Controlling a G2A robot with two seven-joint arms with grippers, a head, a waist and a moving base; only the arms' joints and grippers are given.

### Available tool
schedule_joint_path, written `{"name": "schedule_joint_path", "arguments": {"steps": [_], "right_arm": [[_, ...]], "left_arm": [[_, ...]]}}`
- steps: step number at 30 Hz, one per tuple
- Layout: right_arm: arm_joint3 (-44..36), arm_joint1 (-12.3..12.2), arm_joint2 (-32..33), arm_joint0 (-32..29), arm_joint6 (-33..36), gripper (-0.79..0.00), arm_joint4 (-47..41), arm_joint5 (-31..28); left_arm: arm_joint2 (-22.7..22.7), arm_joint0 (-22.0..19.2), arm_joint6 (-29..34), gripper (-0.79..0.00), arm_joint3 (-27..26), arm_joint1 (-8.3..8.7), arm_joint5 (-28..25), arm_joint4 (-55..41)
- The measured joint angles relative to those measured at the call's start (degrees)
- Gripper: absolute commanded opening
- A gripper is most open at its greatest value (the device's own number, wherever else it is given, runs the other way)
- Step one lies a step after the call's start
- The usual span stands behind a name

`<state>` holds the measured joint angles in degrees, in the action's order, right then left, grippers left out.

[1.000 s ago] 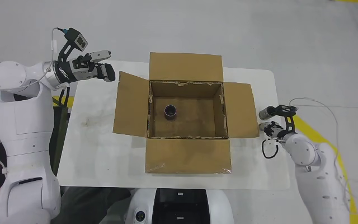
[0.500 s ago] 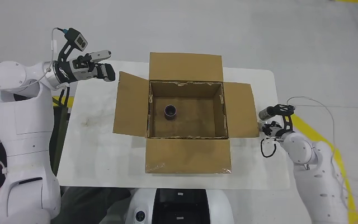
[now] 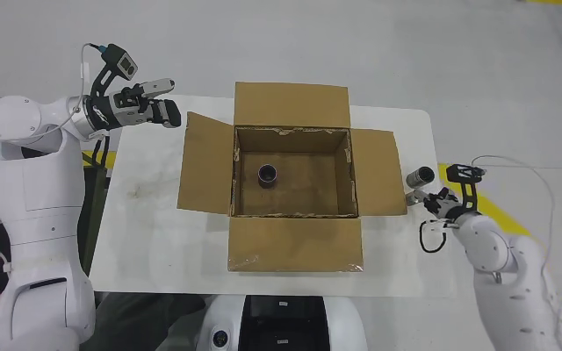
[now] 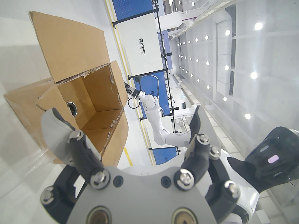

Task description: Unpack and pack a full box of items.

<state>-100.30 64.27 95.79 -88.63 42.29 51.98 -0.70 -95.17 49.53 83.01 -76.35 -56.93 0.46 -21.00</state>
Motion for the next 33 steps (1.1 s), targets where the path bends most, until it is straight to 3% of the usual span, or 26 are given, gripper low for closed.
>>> {"name": "schedule_joint_path", "arguments": {"steps": [8,11,19,25,33], "right_arm": [[-8.0,0.2,2.6,-5.1,-5.7,-0.219,-0.3,2.7],[-10.9,0.2,3.5,-6.8,-7.9,-0.172,-0.2,2.7],[-19.1,0.1,4.2,-9.5,-9.7,-0.123,1.1,-0.7],[-24.9,0.0,1.1,-9.0,-8.1,-0.108,4.0,-4.9],[-29.5,-0.1,-7.8,-5.2,-5.7,-0.095,10.9,-9.1]], "left_arm": [[0.0,0.0,0.0,0.000,0.0,0.00,0.0,0.0],[0.0,0.0,0.0,0.000,0.0,0.00,0.0,0.0],[0.0,0.0,0.0,0.000,0.0,0.00,0.0,0.0],[0.0,0.0,0.0,0.000,0.0,0.00,0.0,0.0],[0.0,0.0,0.0,0.000,0.0,0.00,0.0,0.0]]}}
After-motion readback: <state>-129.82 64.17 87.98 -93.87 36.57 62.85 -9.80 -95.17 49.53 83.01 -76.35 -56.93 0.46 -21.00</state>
